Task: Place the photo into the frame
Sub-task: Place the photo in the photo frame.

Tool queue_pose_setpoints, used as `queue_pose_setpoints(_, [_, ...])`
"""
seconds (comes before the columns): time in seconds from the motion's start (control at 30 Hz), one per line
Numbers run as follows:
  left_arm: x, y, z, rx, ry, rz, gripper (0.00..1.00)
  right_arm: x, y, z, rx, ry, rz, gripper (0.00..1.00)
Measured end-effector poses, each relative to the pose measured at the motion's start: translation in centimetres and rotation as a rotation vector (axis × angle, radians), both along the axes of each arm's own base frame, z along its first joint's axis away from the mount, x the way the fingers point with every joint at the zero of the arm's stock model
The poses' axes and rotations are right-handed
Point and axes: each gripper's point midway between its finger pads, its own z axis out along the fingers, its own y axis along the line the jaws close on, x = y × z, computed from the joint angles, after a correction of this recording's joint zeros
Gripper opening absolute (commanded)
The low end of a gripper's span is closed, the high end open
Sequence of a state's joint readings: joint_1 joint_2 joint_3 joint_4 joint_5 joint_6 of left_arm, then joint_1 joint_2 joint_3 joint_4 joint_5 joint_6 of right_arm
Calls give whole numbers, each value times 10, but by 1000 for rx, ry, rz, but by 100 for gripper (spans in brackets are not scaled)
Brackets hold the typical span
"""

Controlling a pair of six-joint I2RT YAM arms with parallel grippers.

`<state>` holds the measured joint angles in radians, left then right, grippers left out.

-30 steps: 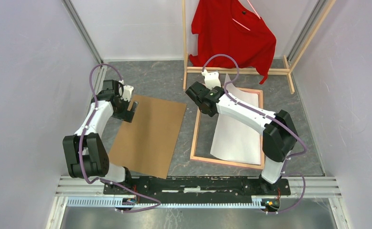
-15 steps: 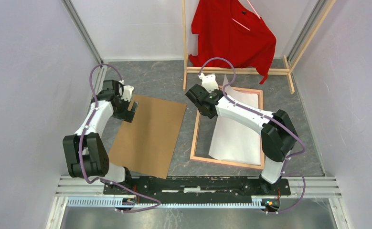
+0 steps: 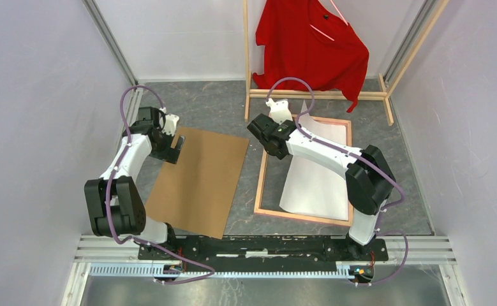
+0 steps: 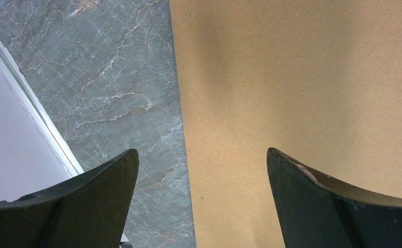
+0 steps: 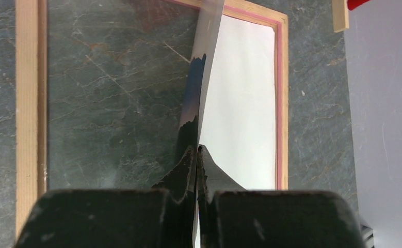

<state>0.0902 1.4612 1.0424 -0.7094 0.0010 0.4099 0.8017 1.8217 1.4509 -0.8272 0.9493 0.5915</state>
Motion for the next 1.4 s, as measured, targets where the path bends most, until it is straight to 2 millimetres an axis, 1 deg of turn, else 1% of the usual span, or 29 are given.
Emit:
queue_pose_setpoints(0.2, [0,0,0,0,0,0,100,-3,-12,4,-11,-33,-65,0])
queue_pose_setpoints(0.4, [0,0,0,0,0,0,100,-3,-13,8,-6,-45,-73,0])
queue_pose_setpoints(0.5, [0,0,0,0,0,0,100,-2,-11,10,4,-52,-68,4])
queue_pose_setpoints(0.53, [0,0,0,0,0,0,100,-1,-11,10,7,-51,-66,7])
queue_pose_setpoints(0.6, [0,0,0,0,0,0,100,-1,-9,9,11,-48,-61,19])
queue_pose_setpoints(0.63, [0,0,0,0,0,0,100,-1,-9,9,15,-48,-59,35])
queue_pose_setpoints(0.73, [0,0,0,0,0,0,100,1,-5,7,30,-44,-48,75])
queue_pose_setpoints(0.8, [0,0,0,0,0,-1,100,2,-2,5,40,-41,-39,87])
queue_pose_setpoints(0.87, [0,0,0,0,0,-1,100,2,0,2,45,-31,-25,90])
queue_pose_setpoints(0.97, [0,0,0,0,0,-1,100,3,4,-4,52,-17,-4,92])
queue_pose_setpoints(1.03, [0,0,0,0,0,-1,100,3,6,-5,59,-13,4,98])
queue_pose_setpoints(1.2, [0,0,0,1,1,-2,100,6,11,-9,85,-4,22,98])
queue_pose_setpoints(1.4, [0,1,-1,6,3,-14,100,5,12,-24,118,37,40,98])
